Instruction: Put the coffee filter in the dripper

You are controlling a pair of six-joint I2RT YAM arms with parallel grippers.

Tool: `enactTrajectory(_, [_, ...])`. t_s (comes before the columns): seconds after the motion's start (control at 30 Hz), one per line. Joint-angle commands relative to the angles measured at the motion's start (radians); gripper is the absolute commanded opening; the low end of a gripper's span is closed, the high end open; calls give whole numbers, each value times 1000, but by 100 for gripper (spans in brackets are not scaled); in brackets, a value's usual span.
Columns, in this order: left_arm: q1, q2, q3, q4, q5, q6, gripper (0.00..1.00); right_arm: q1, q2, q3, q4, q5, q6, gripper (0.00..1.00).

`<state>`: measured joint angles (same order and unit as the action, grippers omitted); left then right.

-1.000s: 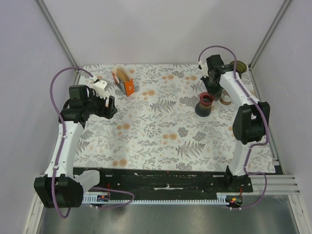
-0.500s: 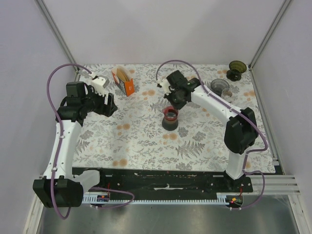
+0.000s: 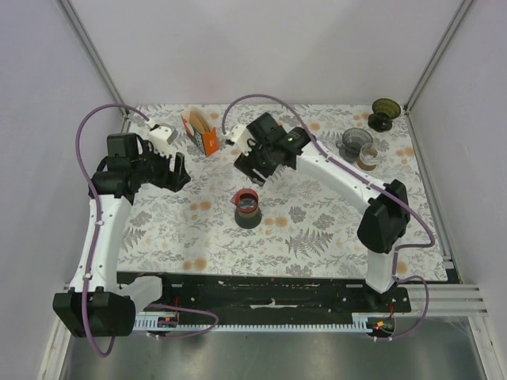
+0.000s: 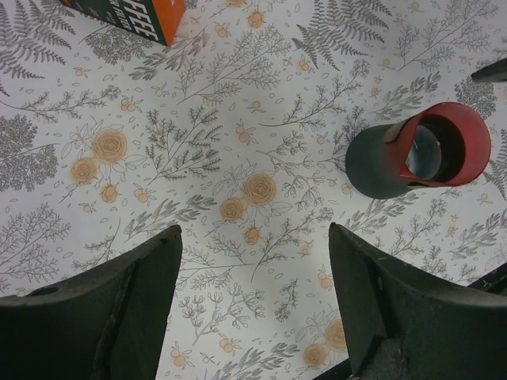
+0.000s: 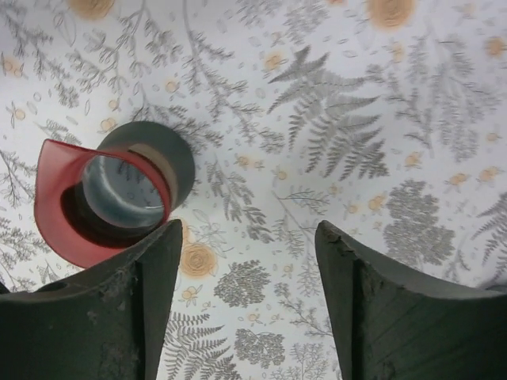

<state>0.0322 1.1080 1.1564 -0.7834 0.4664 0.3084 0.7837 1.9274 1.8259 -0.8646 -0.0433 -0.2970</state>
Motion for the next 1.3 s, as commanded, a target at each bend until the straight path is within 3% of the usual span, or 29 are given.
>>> enactTrajectory(0.0, [1,3,69,-27,26,35,80,-137,-130,81,97,37,16,77])
enactTrajectory(0.27, [2,59,120,-54,26,28,79,-426,80,229,131,413,159,88])
enactTrajectory(0.5, [1,113,155,-63,21,1,77,-575,248,311,115,434,193,88])
enactTrajectory(0.67, [0,136,152,-62,15,-2,77,-618,343,299,90,410,199,83])
enactTrajectory(0.77, [2,141,149,-62,11,-2,76,-632,378,288,88,372,214,74])
enactTrajectory(0.9, [2,141,151,-62,8,-3,76,-641,398,285,85,329,219,50])
enactTrajectory(1.0, [1,136,151,-65,6,-2,76,-640,390,283,85,290,210,28])
enactTrajectory(1.1, [1,131,146,-68,14,0,76,-633,358,273,76,211,179,0])
enactTrajectory(1.27, [1,128,155,-74,46,4,76,-548,211,204,84,178,24,0])
